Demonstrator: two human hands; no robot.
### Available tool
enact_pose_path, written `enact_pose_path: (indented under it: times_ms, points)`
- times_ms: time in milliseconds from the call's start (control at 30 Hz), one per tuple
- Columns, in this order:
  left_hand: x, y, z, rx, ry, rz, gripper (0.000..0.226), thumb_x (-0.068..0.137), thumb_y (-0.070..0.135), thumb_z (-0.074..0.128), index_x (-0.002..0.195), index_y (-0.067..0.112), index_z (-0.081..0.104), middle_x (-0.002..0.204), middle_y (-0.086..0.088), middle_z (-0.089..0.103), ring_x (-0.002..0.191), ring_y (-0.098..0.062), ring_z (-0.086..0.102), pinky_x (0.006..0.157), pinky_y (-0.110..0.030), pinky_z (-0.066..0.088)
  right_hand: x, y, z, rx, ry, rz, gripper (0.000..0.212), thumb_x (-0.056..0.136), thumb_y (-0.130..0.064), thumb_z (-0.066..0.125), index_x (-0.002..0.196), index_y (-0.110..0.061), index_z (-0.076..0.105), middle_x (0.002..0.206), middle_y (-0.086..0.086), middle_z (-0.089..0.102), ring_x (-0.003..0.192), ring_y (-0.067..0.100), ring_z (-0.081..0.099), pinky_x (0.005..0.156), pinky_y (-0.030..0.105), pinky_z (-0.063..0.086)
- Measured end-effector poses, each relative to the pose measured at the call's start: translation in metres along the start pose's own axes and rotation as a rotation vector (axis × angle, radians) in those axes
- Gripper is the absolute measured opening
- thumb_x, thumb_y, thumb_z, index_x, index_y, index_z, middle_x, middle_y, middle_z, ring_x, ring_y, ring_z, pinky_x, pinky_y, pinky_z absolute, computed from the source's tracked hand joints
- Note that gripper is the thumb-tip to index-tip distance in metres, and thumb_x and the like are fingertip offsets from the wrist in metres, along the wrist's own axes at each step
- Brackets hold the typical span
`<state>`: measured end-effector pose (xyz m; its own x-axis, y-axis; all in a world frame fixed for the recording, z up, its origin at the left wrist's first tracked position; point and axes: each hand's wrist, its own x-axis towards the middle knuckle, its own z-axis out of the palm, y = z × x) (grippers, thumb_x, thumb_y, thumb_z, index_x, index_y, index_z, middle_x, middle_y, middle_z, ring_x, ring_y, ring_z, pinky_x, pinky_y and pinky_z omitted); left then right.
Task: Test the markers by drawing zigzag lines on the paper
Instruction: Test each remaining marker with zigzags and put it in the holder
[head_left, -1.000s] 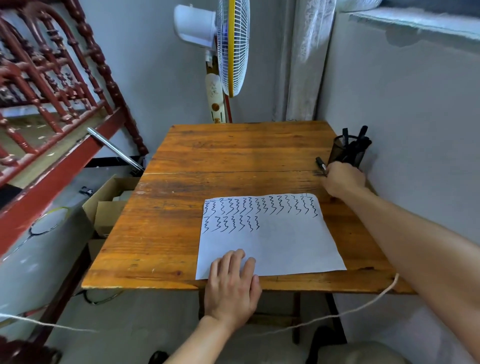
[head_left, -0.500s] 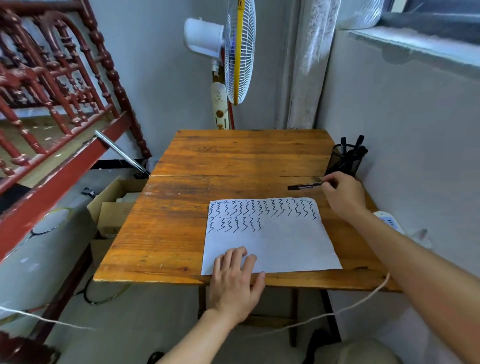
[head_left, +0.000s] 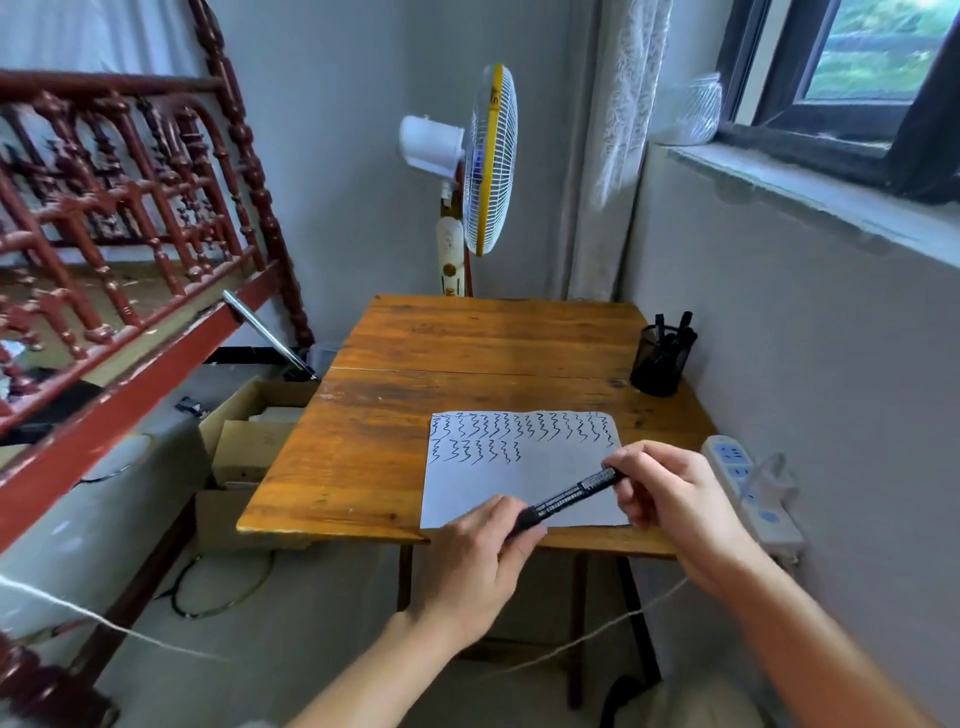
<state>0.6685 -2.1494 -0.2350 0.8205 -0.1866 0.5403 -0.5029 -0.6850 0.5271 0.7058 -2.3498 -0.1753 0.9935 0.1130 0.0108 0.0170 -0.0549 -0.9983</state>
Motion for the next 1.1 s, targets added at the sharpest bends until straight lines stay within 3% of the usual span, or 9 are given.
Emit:
enact_pose_path:
  times_ms: [133, 267, 400, 500, 600, 767, 900, 967, 1100]
  points:
    - [-0.019, 0.021, -0.015, 0.090, -0.005, 0.099, 0.025, 0.094, 0.045, 0.042, 0.083, 0.022, 0.045, 0.069, 0.007, 0.055, 0.060, -0.008, 0.047, 0.053, -0.015, 0.026, -0.025, 0.000, 0.012, 0.189, -0.037, 0.083, 0.019, 0.093, -0.022, 0.059, 0.080, -0.009, 0.064, 0.054, 0.005, 0.047, 0.046, 0.016, 0.041, 0.044, 0.024, 0.032]
    - [-0.029, 0.030, -0.024, 0.093, -0.008, 0.093, 0.025, 0.094, 0.044, 0.043, 0.088, 0.020, 0.049, 0.072, 0.006, 0.058, 0.062, -0.009, 0.050, 0.053, -0.018, 0.030, -0.045, 0.005, 0.028, 0.204, -0.145, 0.110, 0.020, 0.092, -0.022, 0.058, 0.080, -0.006, 0.062, 0.052, 0.008, 0.050, 0.044, 0.018, 0.043, 0.042, 0.025, 0.030]
    - [-0.033, 0.032, -0.035, 0.180, -0.017, 0.138, 0.023, 0.094, 0.042, 0.046, 0.087, 0.020, 0.051, 0.072, 0.007, 0.054, 0.062, -0.005, 0.047, 0.056, -0.009, 0.028, -0.052, 0.001, 0.026, 0.220, -0.229, 0.104, 0.019, 0.068, -0.030, 0.067, 0.063, -0.012, 0.061, 0.050, 0.011, 0.052, 0.039, 0.020, 0.044, 0.040, 0.024, 0.028]
    - [-0.033, 0.036, -0.042, 0.140, -0.091, 0.102, 0.028, 0.096, 0.046, 0.039, 0.078, 0.025, 0.044, 0.067, 0.013, 0.045, 0.057, -0.002, 0.039, 0.051, -0.014, 0.024, -0.053, 0.000, 0.026, 0.203, -0.277, 0.092, 0.027, 0.072, -0.026, 0.068, 0.053, -0.018, 0.051, 0.048, 0.011, 0.052, 0.035, 0.019, 0.045, 0.038, 0.019, 0.028]
    - [-0.035, 0.047, -0.041, -0.158, -0.174, -0.069, 0.034, 0.094, 0.056, 0.031, 0.068, 0.036, 0.039, 0.054, 0.013, 0.040, 0.049, -0.006, 0.037, 0.048, -0.021, 0.023, -0.050, -0.001, 0.025, 0.186, -0.273, 0.052, 0.032, 0.073, -0.024, 0.069, 0.054, -0.016, 0.044, 0.045, 0.013, 0.050, 0.032, 0.019, 0.043, 0.037, 0.020, 0.027]
    - [-0.029, 0.059, -0.037, -0.823, -0.305, -0.377, 0.042, 0.087, 0.055, 0.043, 0.057, 0.027, 0.036, 0.049, 0.007, 0.025, 0.042, -0.013, 0.020, 0.041, -0.023, 0.019, -0.040, -0.002, 0.022, 0.329, -0.300, 0.026, 0.035, 0.063, -0.021, 0.072, 0.053, -0.009, 0.041, 0.046, 0.012, 0.043, 0.026, 0.014, 0.040, 0.032, 0.015, 0.028]
    - [-0.018, 0.057, -0.033, -0.980, -0.352, -0.463, 0.045, 0.091, 0.049, 0.042, 0.059, 0.019, 0.029, 0.051, 0.000, 0.018, 0.036, -0.013, 0.020, 0.039, -0.021, 0.017, -0.029, -0.007, 0.019, 0.302, -0.276, -0.006, 0.030, 0.070, -0.009, 0.067, 0.054, -0.005, 0.042, 0.045, 0.011, 0.043, 0.026, 0.013, 0.041, 0.031, 0.015, 0.028]
    - [-0.012, 0.053, -0.031, -0.870, -0.346, -0.402, 0.041, 0.091, 0.051, 0.041, 0.059, 0.026, 0.035, 0.051, 0.005, 0.023, 0.041, -0.012, 0.023, 0.042, -0.023, 0.020, -0.024, -0.008, 0.019, 0.298, -0.227, -0.004, 0.029, 0.073, -0.007, 0.062, 0.053, -0.005, 0.040, 0.045, 0.010, 0.042, 0.027, 0.013, 0.041, 0.031, 0.016, 0.027]
    - [0.000, 0.034, -0.030, -0.173, -0.228, -0.043, 0.033, 0.094, 0.051, 0.032, 0.067, 0.032, 0.035, 0.053, 0.010, 0.036, 0.048, -0.010, 0.033, 0.047, -0.024, 0.024, -0.017, -0.007, 0.021, 0.227, -0.142, 0.058, 0.035, 0.078, -0.008, 0.061, 0.046, -0.013, 0.049, 0.043, 0.013, 0.045, 0.029, 0.016, 0.035, 0.032, 0.018, 0.026]
